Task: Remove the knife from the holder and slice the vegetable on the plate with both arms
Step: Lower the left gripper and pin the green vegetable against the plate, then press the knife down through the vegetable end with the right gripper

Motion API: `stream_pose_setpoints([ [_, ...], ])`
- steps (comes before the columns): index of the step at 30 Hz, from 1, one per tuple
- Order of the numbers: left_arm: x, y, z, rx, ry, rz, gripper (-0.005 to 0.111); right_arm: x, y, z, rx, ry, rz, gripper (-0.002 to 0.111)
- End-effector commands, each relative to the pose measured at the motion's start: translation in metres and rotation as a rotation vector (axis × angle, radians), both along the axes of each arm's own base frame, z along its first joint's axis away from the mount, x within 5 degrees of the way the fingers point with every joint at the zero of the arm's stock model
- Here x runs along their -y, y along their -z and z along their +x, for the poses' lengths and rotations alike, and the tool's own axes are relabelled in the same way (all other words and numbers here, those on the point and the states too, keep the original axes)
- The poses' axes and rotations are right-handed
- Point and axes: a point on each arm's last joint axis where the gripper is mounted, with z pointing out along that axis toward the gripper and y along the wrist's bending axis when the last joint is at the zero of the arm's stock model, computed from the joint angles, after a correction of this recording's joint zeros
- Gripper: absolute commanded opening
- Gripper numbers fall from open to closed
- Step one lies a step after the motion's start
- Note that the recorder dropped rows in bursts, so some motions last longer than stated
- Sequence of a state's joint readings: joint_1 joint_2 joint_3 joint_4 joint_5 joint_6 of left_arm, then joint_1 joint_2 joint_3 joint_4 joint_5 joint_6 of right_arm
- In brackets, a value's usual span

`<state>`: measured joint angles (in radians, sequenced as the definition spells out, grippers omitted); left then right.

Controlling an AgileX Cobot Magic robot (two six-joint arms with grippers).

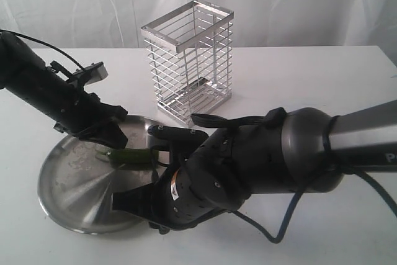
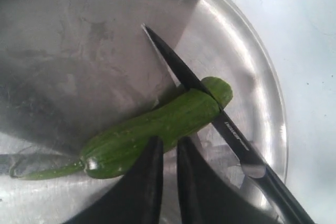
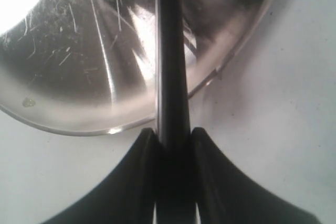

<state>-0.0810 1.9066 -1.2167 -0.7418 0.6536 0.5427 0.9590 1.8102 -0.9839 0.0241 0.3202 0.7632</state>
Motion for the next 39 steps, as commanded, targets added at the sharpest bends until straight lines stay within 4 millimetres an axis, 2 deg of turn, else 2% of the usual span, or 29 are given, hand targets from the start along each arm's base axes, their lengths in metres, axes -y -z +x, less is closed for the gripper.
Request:
stream_pose_setpoints([
  [1,0.002,0.013,0.000,-0.050,-0.012,-0.028,0.017,0.000,-0.002,0.004,0.011,0.003,0.010,0.000],
  [13,0.003,0.034,0.003,-0.092,-0.033,-0.031,0.017,0.003,0.000,0.001,-0.033,0.019,-0.016,0.000],
  [23,0.003,0.034,0.006,-0.081,-0.059,-0.039,0.017,0.001,-0.005,-0.003,-0.098,-0.007,-0.057,0.000],
  [30,0.003,0.034,0.006,-0.082,-0.063,-0.043,0.017,0.001,-0.004,-0.016,-0.233,-0.054,-0.064,0.000],
  [33,0.003,0.034,0.006,-0.085,-0.059,-0.045,0.017,0.000,-0.009,-0.006,-0.187,-0.035,-0.023,0.000],
  [36,0.004,0.034,0.005,-0.086,-0.058,-0.046,0.017,-0.001,-0.009,0.001,-0.208,-0.085,-0.061,0.000],
  [39,0.004,0.034,0.005,-0.086,-0.058,-0.046,0.017,-0.004,-0.018,0.018,-0.186,-0.099,-0.048,0.000],
])
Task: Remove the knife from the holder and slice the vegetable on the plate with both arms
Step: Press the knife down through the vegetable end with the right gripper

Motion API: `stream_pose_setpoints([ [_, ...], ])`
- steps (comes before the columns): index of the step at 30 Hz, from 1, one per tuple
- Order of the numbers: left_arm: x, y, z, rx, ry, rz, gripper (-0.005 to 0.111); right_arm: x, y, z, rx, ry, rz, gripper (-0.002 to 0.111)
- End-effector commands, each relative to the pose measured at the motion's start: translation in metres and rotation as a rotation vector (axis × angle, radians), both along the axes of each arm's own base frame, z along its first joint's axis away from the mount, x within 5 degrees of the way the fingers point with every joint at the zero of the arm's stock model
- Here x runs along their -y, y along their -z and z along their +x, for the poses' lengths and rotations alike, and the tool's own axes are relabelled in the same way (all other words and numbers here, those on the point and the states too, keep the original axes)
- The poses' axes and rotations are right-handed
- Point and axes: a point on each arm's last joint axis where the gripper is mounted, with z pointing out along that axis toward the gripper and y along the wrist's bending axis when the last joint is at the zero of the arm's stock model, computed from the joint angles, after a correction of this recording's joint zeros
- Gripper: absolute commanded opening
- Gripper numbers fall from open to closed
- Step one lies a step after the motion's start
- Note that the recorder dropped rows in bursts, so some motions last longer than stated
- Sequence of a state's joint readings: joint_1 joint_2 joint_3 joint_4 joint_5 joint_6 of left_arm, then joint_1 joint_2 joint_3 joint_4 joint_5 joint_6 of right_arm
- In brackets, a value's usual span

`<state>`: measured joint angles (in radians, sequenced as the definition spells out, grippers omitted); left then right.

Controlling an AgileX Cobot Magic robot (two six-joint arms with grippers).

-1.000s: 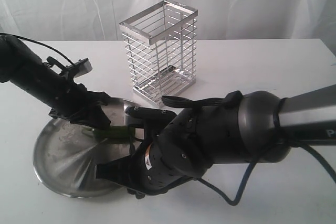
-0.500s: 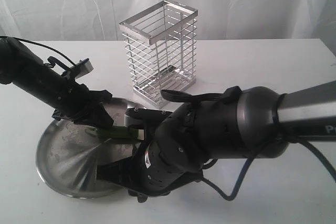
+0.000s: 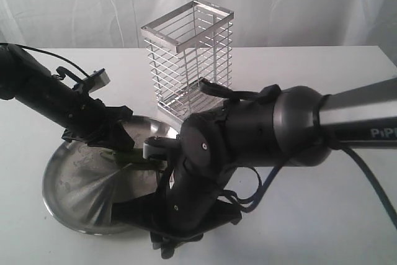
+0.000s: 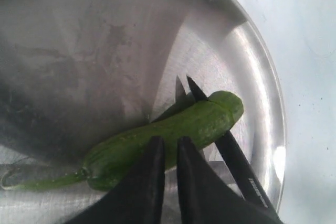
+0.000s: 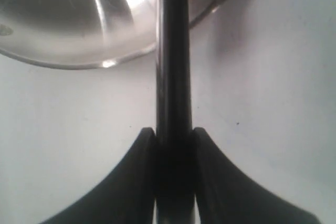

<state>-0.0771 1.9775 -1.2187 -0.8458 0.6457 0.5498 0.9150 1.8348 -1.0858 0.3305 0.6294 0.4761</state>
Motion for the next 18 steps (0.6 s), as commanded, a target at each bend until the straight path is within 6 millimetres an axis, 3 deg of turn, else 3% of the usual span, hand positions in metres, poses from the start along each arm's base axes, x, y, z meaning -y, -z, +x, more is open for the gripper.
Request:
stream_pose_setpoints([
  [1,0.000,0.012,-0.002,-0.022,0.012,0.024,0.017,-0.003,-0.013,0.024,0.056,-0.030,0.030,0.000],
  [6,0.000,0.012,-0.002,-0.025,0.014,0.022,0.017,-0.005,-0.002,0.036,-0.019,-0.054,-0.014,0.000],
  [13,0.000,0.013,-0.001,-0.019,0.008,0.027,0.017,-0.020,-0.007,0.005,-0.110,-0.149,-0.004,0.000],
  [18,0.000,0.013,-0.001,-0.018,0.006,0.026,0.017,-0.015,-0.007,-0.005,-0.202,-0.240,-0.036,0.000],
])
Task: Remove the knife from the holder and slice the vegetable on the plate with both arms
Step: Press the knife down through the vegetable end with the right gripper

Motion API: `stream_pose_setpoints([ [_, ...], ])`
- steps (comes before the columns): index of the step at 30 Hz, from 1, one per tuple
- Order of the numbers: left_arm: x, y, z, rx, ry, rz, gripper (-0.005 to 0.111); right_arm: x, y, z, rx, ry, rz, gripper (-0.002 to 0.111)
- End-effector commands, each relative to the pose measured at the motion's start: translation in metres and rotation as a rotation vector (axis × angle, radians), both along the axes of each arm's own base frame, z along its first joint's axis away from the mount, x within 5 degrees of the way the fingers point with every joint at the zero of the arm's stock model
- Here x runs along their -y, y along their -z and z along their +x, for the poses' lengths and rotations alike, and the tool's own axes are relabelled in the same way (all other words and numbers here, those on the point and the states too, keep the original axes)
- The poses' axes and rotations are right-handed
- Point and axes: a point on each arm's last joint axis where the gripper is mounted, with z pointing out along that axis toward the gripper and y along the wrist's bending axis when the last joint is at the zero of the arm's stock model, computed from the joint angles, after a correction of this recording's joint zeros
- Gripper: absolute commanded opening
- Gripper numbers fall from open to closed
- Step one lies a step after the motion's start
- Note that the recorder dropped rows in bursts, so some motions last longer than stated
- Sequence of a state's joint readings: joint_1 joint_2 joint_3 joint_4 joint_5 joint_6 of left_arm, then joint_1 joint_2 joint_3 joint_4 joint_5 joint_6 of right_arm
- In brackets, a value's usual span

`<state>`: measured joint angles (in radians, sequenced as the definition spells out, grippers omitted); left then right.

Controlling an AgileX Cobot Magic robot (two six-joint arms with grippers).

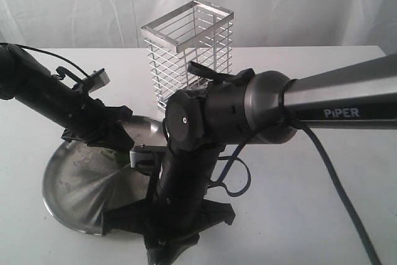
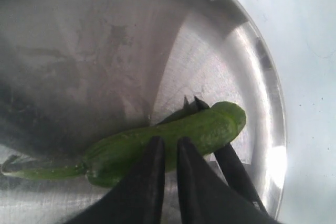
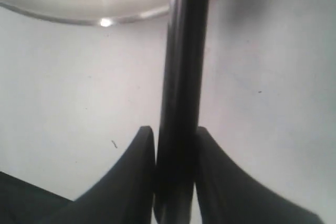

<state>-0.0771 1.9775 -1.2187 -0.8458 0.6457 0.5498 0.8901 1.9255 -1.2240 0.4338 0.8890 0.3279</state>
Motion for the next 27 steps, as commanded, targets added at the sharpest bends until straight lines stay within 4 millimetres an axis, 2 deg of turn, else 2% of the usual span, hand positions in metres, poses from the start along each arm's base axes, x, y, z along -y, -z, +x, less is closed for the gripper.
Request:
stream_pose_setpoints([
  [1,0.000,0.013,-0.001,-0.018,0.006,0.026,0.017,-0.003,-0.009,-0.011,-0.031,-0.109,0.030,0.000],
  [4,0.000,0.012,-0.001,-0.020,0.008,0.024,0.017,-0.004,-0.013,-0.007,-0.042,-0.121,0.062,0.000],
  [9,0.001,0.012,-0.002,-0.029,0.011,0.016,0.017,0.000,-0.018,0.011,-0.031,-0.080,0.086,0.000],
  [21,0.001,0.012,-0.003,-0.035,0.014,0.010,0.017,-0.019,-0.002,0.035,-0.052,-0.101,0.092,0.000],
  [27,0.001,0.012,-0.003,-0.037,0.016,0.009,0.017,-0.017,0.000,0.038,-0.035,-0.113,0.075,0.000],
])
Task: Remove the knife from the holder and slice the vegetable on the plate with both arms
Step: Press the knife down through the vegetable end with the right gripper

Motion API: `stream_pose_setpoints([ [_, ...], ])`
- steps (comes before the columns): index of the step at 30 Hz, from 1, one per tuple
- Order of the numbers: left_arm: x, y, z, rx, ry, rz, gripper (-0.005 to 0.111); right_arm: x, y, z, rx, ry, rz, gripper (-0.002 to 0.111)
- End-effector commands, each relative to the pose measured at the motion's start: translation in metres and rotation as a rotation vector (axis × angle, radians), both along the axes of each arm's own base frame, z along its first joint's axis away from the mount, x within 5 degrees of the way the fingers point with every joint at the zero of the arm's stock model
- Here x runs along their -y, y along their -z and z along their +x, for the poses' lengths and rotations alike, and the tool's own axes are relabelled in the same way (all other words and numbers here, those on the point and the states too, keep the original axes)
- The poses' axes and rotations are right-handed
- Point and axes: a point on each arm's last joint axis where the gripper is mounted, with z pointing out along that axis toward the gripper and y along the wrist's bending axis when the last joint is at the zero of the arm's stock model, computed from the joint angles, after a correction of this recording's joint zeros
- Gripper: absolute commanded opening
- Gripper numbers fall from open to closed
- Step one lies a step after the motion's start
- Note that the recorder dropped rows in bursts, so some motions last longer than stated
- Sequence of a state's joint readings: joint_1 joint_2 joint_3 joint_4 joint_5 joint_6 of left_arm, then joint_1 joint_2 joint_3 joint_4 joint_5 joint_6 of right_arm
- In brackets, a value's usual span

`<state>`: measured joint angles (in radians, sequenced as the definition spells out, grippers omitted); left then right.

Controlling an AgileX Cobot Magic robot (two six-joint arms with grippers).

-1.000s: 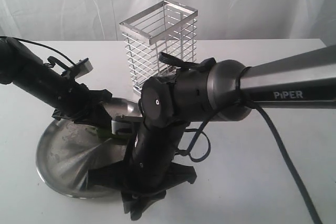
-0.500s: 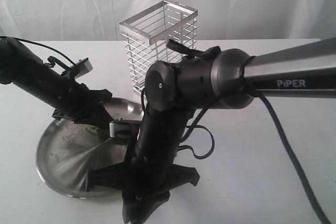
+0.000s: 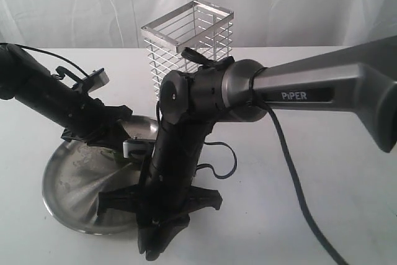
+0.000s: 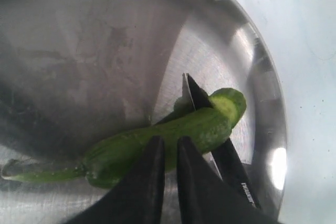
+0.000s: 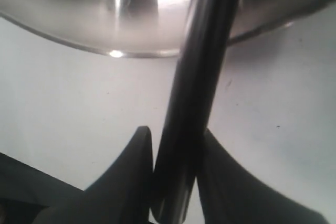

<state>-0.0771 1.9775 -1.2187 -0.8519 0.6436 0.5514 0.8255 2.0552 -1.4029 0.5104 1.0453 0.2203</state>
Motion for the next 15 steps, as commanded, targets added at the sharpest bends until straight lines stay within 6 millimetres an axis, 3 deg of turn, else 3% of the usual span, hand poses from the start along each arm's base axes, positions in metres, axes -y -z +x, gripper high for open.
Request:
stream_pose_setpoints([
  [1,0.001,0.012,-0.003,-0.039,0.020,0.012,0.017,-0.002,-0.006,0.008,0.074,-0.055,0.053,0.000],
  [9,0.002,0.012,-0.004,-0.043,0.024,0.008,0.017,0.009,-0.013,0.031,0.109,-0.004,0.065,0.000],
  [15,0.002,0.012,-0.004,-0.043,0.024,0.008,0.017,0.017,-0.012,0.036,0.122,-0.026,0.024,0.000],
])
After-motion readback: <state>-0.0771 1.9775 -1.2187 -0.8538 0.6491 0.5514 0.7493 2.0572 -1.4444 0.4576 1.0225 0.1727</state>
